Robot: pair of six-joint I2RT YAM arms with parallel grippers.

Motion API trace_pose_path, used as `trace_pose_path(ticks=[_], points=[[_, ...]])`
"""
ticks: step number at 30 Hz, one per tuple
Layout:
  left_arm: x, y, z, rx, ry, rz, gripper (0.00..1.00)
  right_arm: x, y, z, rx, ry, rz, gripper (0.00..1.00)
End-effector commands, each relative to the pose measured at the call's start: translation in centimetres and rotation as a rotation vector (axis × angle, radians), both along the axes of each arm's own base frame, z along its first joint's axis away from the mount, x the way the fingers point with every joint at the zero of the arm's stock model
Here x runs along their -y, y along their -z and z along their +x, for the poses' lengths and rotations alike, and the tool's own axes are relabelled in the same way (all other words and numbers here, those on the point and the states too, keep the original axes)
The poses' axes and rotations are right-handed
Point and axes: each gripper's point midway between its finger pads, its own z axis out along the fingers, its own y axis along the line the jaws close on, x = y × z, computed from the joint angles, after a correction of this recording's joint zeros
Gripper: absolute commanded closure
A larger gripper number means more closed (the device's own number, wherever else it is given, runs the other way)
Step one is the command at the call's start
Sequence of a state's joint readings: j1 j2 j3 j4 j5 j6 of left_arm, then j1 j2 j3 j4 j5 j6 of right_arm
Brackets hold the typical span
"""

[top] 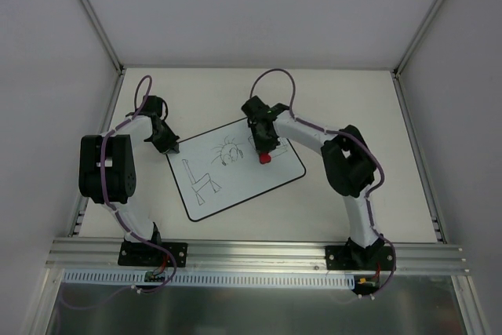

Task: Erase the whiteboard

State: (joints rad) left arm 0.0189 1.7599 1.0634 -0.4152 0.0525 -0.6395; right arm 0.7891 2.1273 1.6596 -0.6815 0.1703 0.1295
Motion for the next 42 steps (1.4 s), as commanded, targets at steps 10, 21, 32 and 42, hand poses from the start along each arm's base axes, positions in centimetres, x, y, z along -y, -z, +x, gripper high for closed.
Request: trace_pose_path(ticks=[10,21,32,42], points=[[0.4,2.6,-3.9,-0.149,0.025,0.005,1.00,16.3,4.5,-1.1,-0.152,0.283,-0.261,1.00],[0.6,2.6,-4.0,-0.150,0.026,-0.005,1.00,4.0,4.2,-4.7,-0.161,-0.015,-0.129,1.00],[0.7,2.6,-4.0,-0.150,0.027,-0.009,1.00,3.7,4.3,-4.5,-0.151,-0.008,-0.132,1.00],[0.8,2.6,-4.0,-0.150,0.032,-0.014,1.00,12.4,2.1,2.6,-0.067,0.233,-0.219,1.00]])
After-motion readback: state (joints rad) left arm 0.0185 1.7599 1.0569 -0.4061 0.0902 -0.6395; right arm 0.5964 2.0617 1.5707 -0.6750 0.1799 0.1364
